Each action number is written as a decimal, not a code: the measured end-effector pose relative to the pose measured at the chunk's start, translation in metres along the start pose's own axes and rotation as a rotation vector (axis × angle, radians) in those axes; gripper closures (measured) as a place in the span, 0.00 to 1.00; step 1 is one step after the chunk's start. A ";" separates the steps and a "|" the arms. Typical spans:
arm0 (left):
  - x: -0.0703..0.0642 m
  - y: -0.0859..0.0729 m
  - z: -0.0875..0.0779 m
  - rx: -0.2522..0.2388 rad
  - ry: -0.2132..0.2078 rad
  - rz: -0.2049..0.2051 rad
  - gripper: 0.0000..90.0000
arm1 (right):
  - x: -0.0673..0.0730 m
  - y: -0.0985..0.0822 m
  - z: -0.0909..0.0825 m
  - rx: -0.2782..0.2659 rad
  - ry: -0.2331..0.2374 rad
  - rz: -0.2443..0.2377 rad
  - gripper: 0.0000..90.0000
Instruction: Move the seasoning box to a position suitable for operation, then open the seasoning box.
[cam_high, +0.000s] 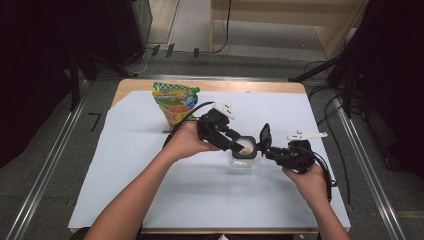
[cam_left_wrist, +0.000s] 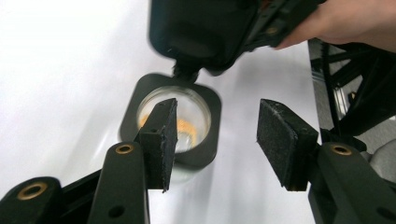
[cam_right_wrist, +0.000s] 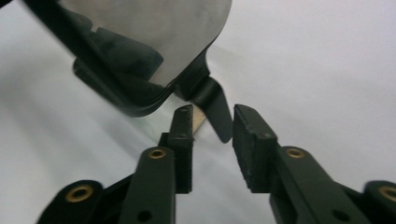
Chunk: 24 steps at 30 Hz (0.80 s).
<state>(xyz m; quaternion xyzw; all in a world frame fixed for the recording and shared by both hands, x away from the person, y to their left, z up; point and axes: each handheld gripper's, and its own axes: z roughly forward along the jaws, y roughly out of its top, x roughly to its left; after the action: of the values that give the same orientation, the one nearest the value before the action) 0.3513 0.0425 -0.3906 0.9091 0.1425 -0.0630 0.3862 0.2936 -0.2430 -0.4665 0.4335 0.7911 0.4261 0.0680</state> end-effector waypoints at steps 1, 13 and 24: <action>0.001 -0.003 -0.002 -0.008 0.008 -0.012 0.54 | 0.001 -0.001 -0.001 -0.005 0.004 0.000 0.76; 0.010 -0.035 -0.036 -0.056 0.064 -0.087 0.51 | 0.021 -0.014 -0.009 -0.049 0.036 -0.065 0.60; 0.019 -0.059 -0.060 -0.067 0.128 -0.134 0.53 | 0.023 -0.009 0.001 -0.015 0.056 -0.110 0.56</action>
<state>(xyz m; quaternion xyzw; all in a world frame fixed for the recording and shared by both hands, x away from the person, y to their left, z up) 0.3514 0.1289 -0.3939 0.8863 0.2296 -0.0258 0.4013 0.2738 -0.2278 -0.4679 0.3766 0.8122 0.4396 0.0726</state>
